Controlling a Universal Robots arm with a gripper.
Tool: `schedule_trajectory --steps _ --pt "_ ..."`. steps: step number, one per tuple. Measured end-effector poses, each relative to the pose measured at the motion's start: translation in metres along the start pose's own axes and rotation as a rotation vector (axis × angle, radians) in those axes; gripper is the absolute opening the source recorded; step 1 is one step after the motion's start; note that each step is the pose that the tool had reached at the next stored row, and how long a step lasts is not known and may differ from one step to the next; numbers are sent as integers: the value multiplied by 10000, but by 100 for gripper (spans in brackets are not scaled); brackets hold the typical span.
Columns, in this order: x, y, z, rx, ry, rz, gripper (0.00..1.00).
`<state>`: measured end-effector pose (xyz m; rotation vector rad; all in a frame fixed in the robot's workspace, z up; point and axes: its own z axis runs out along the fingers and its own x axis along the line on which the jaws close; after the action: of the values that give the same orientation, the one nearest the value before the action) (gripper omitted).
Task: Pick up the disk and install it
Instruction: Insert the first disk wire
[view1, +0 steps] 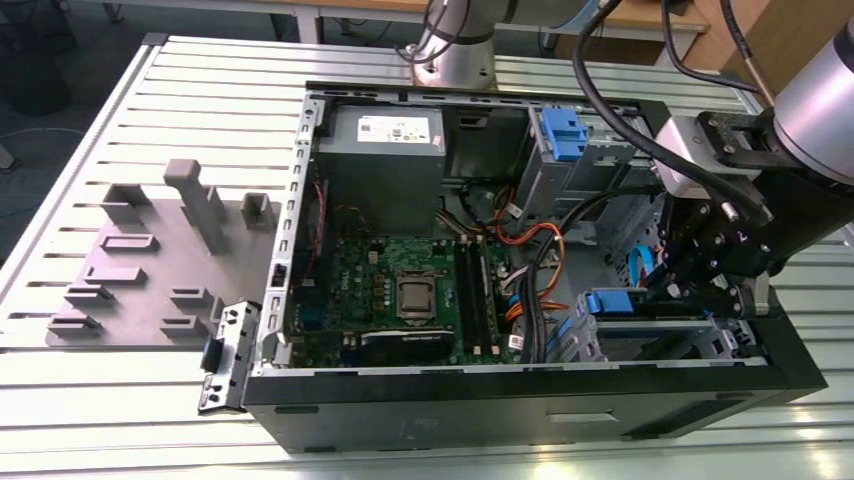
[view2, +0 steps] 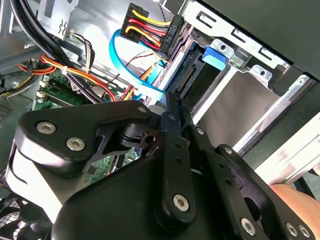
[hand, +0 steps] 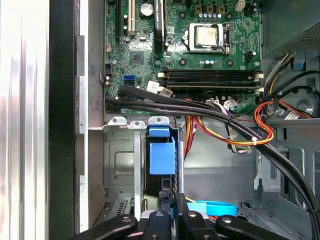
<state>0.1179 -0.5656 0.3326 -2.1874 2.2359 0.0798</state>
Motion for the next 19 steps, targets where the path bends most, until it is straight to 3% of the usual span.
schedule_trajectory --steps 9,10,15,19 --pt "0 0 2 1 -2 0 17" --pt "0 0 3 1 -1 0 24" --pt "0 0 3 0 -1 0 24" --pt "-2 1 -34 0 -3 0 24"
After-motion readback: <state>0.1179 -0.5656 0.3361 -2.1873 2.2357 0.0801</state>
